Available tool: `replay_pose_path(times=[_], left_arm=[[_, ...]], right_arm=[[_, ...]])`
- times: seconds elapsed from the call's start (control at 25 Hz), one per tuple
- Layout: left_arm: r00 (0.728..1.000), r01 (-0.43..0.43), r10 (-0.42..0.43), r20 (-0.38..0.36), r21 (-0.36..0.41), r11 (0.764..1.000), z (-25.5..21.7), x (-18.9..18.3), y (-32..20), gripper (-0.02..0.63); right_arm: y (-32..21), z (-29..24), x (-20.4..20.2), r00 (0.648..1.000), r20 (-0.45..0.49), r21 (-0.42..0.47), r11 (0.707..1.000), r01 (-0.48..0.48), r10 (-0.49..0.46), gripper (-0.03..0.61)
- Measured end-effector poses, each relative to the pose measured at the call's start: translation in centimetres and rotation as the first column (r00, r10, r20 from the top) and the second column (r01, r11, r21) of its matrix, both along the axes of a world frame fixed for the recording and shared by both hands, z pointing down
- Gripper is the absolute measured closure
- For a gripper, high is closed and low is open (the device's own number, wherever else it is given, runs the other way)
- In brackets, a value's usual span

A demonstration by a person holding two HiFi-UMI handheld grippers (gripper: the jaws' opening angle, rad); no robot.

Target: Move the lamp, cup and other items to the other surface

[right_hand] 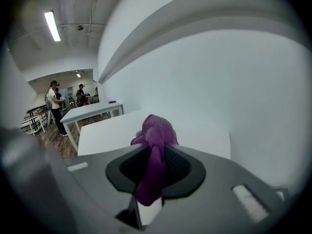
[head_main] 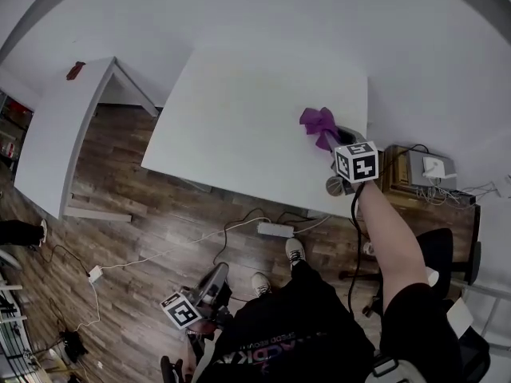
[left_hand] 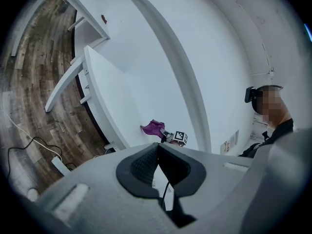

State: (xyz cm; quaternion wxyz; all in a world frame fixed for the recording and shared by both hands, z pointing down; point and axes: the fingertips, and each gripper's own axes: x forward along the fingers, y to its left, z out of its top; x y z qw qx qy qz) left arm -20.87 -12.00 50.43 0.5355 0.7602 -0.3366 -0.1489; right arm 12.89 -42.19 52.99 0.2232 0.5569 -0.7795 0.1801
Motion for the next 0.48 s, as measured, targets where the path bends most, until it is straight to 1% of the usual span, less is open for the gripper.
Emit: replay_pose_path(times=[0.28, 0.48], left_arm=[[0.995, -0.090, 0.091, -0.030, 0.041, 0.995, -0.8, -0.1, 0.2, 0.618], [0.983, -0.171, 0.175, -0.047, 0.087, 0.981, -1.3, 0.3, 1.4, 0.618]], right_arm=[[5.5, -3.2, -0.9, 0.999, 0.018, 0.053, 0.998, -0.036, 0.035, 0.503], [11.5, -5.2, -1.4, 0.998, 0.022, 0.100, 0.993, -0.063, 0.061, 0.503]])
